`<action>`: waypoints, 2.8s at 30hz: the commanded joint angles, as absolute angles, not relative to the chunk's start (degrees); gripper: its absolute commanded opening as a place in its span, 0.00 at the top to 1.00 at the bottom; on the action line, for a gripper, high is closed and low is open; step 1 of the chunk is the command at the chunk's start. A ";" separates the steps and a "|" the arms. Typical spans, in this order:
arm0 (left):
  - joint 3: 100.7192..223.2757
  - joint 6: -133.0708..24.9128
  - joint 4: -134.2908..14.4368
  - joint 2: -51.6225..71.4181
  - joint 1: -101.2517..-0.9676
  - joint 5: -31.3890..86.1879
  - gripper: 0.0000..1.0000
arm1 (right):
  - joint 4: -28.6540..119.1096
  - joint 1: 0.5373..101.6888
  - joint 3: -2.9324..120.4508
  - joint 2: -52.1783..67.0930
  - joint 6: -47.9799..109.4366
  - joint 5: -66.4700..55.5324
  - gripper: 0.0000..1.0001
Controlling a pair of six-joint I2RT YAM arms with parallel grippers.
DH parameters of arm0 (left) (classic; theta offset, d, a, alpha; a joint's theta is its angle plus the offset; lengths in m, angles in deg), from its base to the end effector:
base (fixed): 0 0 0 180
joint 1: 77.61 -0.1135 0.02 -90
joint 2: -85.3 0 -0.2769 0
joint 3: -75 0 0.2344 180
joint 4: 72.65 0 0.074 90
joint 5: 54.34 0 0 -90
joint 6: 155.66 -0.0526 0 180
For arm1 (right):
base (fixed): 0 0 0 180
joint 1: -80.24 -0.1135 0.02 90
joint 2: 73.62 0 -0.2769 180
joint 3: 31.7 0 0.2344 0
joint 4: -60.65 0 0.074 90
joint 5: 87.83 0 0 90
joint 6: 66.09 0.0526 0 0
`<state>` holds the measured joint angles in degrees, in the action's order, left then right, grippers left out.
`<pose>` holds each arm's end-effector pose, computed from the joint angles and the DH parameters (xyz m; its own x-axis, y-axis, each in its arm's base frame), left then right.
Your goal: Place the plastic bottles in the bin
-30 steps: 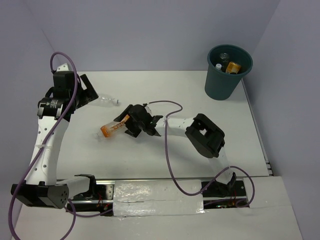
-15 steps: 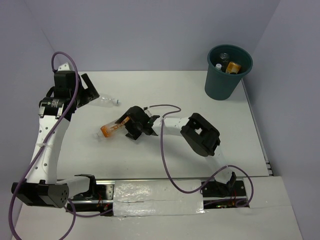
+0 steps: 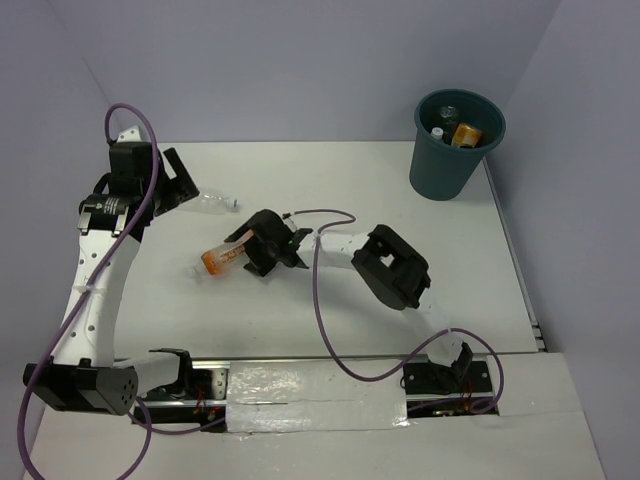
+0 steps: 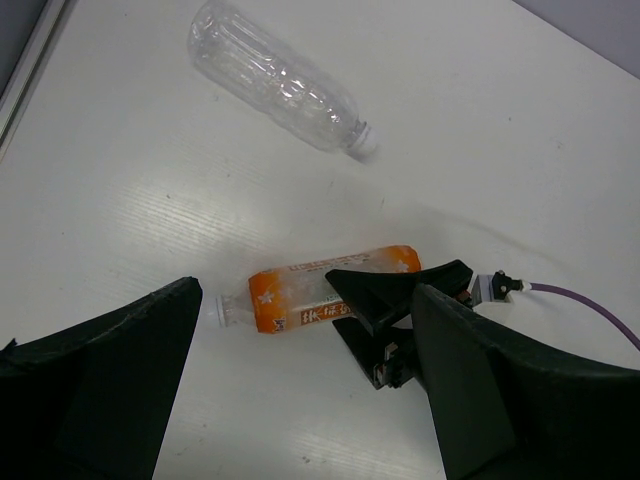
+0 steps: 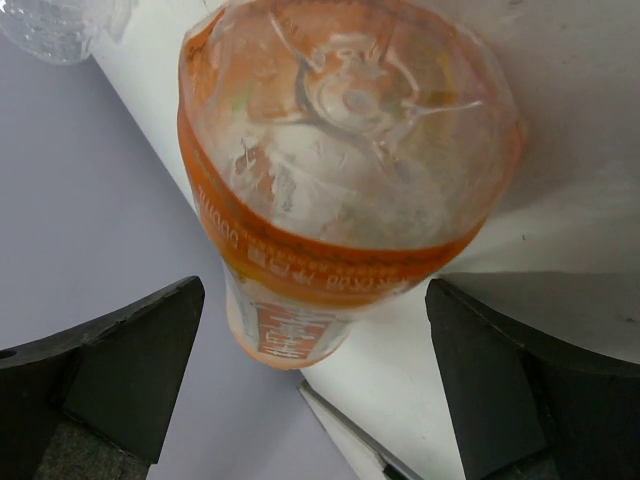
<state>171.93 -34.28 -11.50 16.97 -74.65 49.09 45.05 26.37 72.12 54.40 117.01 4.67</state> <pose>0.2294 0.0004 0.4157 -0.3831 -0.4873 -0.7847 -0.4038 0.8524 -0.3322 0.2976 0.4038 0.1545 -0.7656 0.6432 0.0137 0.4194 0.4829 0.7687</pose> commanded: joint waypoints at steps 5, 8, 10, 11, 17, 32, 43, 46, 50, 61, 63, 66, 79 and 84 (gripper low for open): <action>174.64 -38.24 -9.75 15.87 -74.88 52.98 0.01 | 38.27 28.30 80.15 59.35 116.82 7.62 0.08; 174.64 -37.62 -10.10 16.13 -74.88 51.05 0.01 | 39.05 28.30 79.81 59.01 116.90 8.67 0.29; 174.82 -37.10 -10.01 16.13 -74.88 50.25 0.01 | 38.88 28.47 79.89 58.65 116.64 9.03 0.38; 174.73 -36.75 -10.10 16.13 -74.88 50.25 0.01 | 38.27 28.65 80.24 57.96 116.46 8.59 0.46; 174.20 -35.78 -11.24 15.96 -74.88 49.29 0.01 | 38.88 29.61 79.01 46.01 101.04 14.64 0.60; 177.63 -33.14 -12.91 9.81 -75.59 48.32 0.01 | 35.97 41.47 74.08 4.44 34.90 47.15 0.58; 175.87 -31.82 -16.69 7.43 -75.59 44.36 0.01 | 32.13 66.43 92.88 14.07 19.78 52.71 0.55; 176.14 -31.73 -16.95 6.56 -75.59 43.93 0.01 | 25.44 70.73 104.91 23.04 21.97 56.30 0.54; 175.79 -31.56 -17.30 5.59 -75.59 43.84 0.01 | 26.32 74.07 106.17 28.06 21.80 54.48 0.53; 175.52 -30.59 -17.92 3.57 -75.59 44.10 0.01 | 21.30 79.19 104.69 36.24 32.70 45.43 0.32; 175.61 -30.24 -18.01 3.21 -75.59 43.84 0.01 | 20.17 79.45 105.11 36.85 33.58 44.45 0.15; 175.87 -29.89 -18.27 2.69 -75.59 43.57 0.01 | 17.79 79.27 107.05 36.86 34.89 42.43 0.06; 182.10 -25.67 -16.52 -6.26 -75.76 47.43 0.00 | 11.11 76.47 111.63 22.63 37.97 26.79 0.03; 187.90 -19.17 -13.97 -14.44 -77.34 51.56 0.01 | 9.79 69.54 100.76 16.39 38.51 24.14 0.02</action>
<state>184.11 -23.51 -15.61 -12.15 -76.09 47.87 12.11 73.54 105.97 19.50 37.78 27.87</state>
